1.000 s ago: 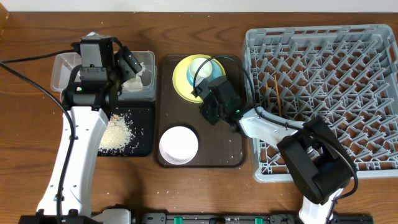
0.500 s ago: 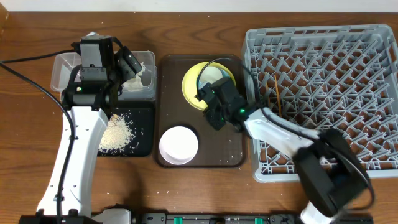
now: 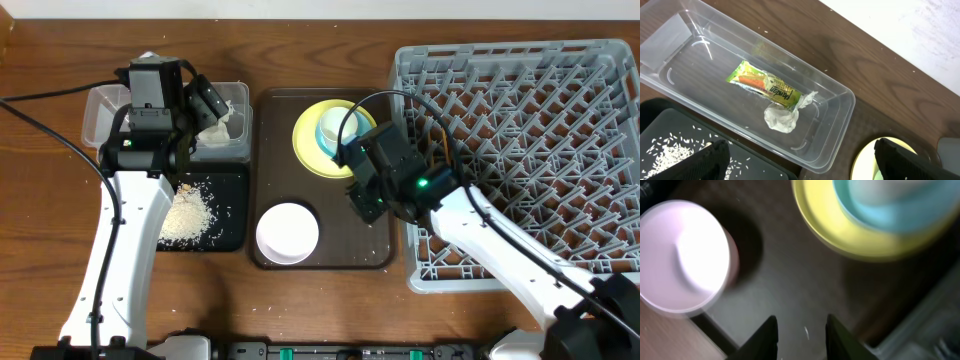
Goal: Sort waste into correct bins and load items into the dishwasher rack
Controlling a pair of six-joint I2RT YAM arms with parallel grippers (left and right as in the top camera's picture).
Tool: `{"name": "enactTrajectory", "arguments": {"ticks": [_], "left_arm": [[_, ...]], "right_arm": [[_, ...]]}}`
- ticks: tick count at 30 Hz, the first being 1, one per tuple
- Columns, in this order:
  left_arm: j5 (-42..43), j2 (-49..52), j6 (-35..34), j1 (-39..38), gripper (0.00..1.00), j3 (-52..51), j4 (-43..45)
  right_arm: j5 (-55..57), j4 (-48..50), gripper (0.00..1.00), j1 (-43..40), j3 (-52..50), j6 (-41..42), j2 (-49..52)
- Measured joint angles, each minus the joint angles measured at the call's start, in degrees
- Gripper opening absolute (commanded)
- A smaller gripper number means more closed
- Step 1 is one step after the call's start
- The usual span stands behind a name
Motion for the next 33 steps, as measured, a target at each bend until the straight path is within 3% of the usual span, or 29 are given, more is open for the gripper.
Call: {"name": "enactTrajectory", "arguments": {"ticks": [4,11,17,21,27,33], "left_arm": [[0.0,0.0,0.0,0.0,0.95,0.0,0.0],[0.0,0.0,0.0,0.0,0.95,0.0,0.0],[0.0,0.0,0.0,0.0,0.95,0.0,0.0],[0.0,0.0,0.0,0.0,0.95,0.0,0.0],[0.0,0.0,0.0,0.0,0.95,0.0,0.0],[0.0,0.0,0.0,0.0,0.95,0.0,0.0]], "right_arm": [[4.8,-8.9,0.31,0.0,6.1,0.0,-0.1],[8.0,-16.0,0.36,-0.5,13.6,0.0,-0.2],[4.5,-23.8,0.39,-5.6,21.0,0.4,-0.2],[3.5,-32.2,0.4,-10.5,31.6,0.6,0.7],[2.8,-46.6,0.44,-16.3,49.9,0.7,8.1],[2.6,-50.4,0.51,-16.4,58.0,0.8,18.3]]}}
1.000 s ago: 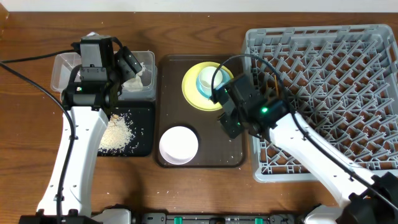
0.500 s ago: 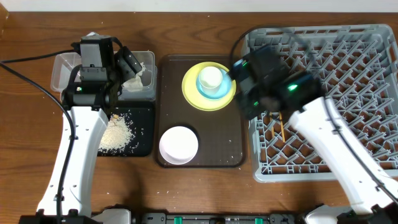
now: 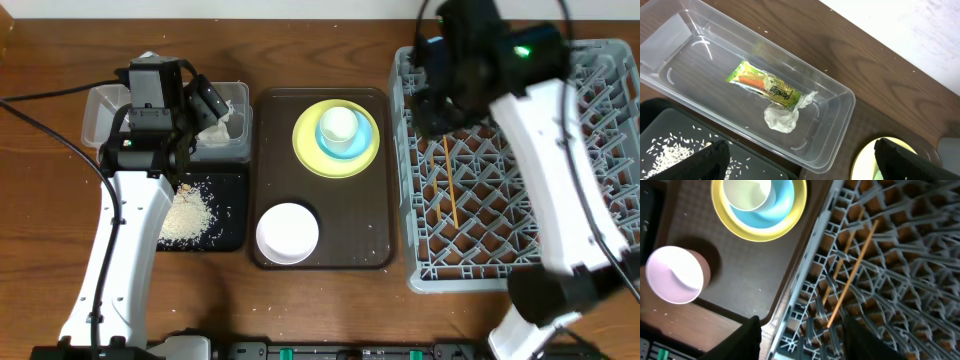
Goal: Sort waste into correct bins and load items into the dishwasher rack
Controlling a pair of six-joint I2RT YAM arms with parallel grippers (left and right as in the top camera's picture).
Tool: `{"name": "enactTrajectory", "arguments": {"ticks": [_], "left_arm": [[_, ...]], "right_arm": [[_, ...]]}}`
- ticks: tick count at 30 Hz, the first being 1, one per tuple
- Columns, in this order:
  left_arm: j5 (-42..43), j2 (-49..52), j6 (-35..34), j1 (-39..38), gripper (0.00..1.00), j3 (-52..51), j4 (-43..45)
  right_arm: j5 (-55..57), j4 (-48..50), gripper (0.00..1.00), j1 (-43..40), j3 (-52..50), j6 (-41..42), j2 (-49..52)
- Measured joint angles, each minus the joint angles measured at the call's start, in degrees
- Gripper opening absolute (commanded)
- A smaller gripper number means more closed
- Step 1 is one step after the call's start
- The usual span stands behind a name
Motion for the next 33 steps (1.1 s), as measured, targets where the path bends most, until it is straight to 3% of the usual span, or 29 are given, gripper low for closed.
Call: {"name": "enactTrajectory", "arguments": {"ticks": [2,4,8,18,33], "left_arm": [[0.0,0.0,0.0,0.0,0.95,0.0,0.0],[0.0,0.0,0.0,0.0,0.95,0.0,0.0],[0.0,0.0,0.0,0.0,0.95,0.0,0.0],[0.0,0.0,0.0,0.0,0.95,0.0,0.0],[0.0,0.0,0.0,0.0,0.95,0.0,0.0]], "right_arm": [[0.0,1.3,0.53,1.0,0.0,0.0,3.2],[0.0,4.1,0.49,2.3,0.0,0.0,5.8],[0.0,9.7,0.29,5.7,0.0,-0.1,9.5],[0.2,18.6,0.27,13.6,0.0,0.2,12.0],[0.9,22.5,0.22,14.3,0.0,0.2,25.5]]}}
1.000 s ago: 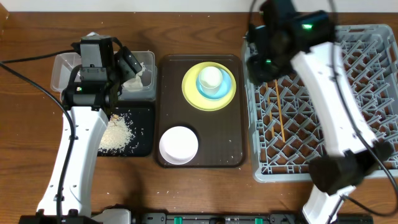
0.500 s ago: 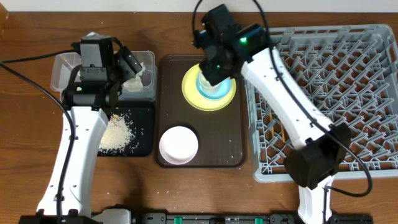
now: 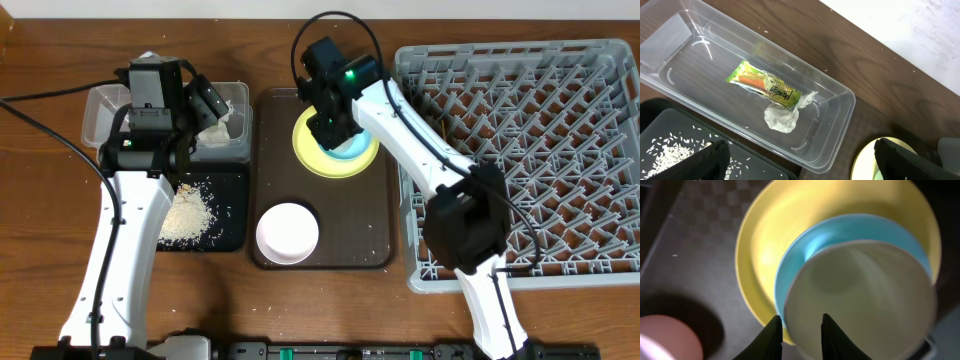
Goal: Sort waste into correct bins and load items into the dishwasher rack
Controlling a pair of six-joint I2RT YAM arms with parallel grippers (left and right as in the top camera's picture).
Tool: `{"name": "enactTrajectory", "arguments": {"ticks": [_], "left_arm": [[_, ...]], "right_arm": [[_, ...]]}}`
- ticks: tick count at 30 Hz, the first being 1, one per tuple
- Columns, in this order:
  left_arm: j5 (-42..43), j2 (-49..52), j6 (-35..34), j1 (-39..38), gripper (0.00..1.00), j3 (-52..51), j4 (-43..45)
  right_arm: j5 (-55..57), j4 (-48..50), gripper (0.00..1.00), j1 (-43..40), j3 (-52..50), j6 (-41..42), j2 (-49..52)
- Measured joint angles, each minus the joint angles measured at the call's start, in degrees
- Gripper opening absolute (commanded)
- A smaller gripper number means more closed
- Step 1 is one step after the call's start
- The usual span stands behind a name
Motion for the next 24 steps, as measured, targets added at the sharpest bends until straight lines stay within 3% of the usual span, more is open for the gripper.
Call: {"name": "enactTrajectory", "arguments": {"ticks": [5,16,24], "left_arm": [[0.0,0.0,0.0,0.0,0.95,0.0,0.0],[0.0,0.0,0.0,0.0,0.95,0.0,0.0],[0.0,0.0,0.0,0.0,0.95,0.0,0.0]], "right_arm": [[0.0,0.3,0.02,0.0,0.0,-0.1,0.7],[0.3,-1.1,0.01,0.0,0.0,-0.2,-0.6],[-0.7,-3.8,0.01,-3.3,0.0,0.3,-13.6]]}}
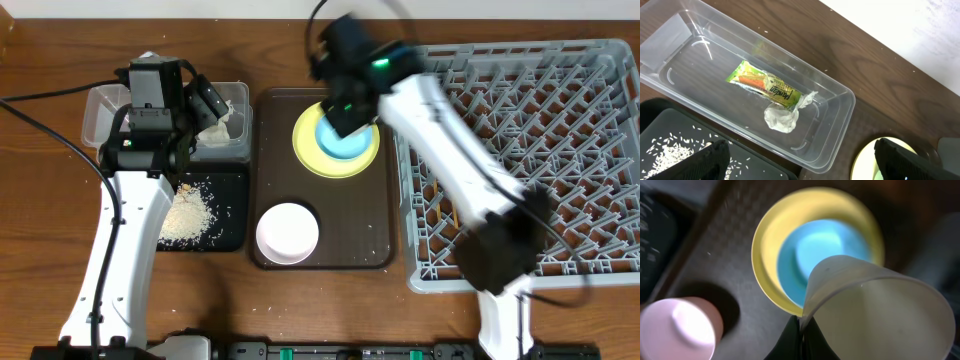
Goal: Sort waste into correct bins and load items into the dishwasher rack
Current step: 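Carry the white cup with the right gripper into the dish rack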
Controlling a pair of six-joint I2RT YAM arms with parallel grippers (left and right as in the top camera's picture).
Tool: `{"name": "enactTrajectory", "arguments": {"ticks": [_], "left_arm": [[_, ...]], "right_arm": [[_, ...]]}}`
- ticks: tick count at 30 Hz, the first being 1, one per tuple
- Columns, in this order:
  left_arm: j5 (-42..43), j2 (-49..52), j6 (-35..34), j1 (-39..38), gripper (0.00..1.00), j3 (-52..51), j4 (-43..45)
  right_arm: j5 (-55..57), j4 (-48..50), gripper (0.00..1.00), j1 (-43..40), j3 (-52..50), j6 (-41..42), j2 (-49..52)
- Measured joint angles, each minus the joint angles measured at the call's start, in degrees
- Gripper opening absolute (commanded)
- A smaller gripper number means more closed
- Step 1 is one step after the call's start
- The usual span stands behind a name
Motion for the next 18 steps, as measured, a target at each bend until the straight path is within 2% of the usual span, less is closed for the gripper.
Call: {"name": "enactTrajectory", "arguments": {"ticks": [5,8,18], "left_arm": [[0.0,0.0,0.0,0.0,0.95,0.0,0.0],[0.0,0.0,0.0,0.0,0.95,0.0,0.0],[0.0,0.0,0.0,0.0,0.95,0.0,0.0]], "right_arm": [[-4.3,-2.5,0.01,-9.2,0.2,0.6,-11.6],[-9.3,-4.7,0.01,-15.6,0.6,0.2,-14.9],[-29.3,-12.2,0.01,-34.3,0.7,-9.2,-12.5]]}}
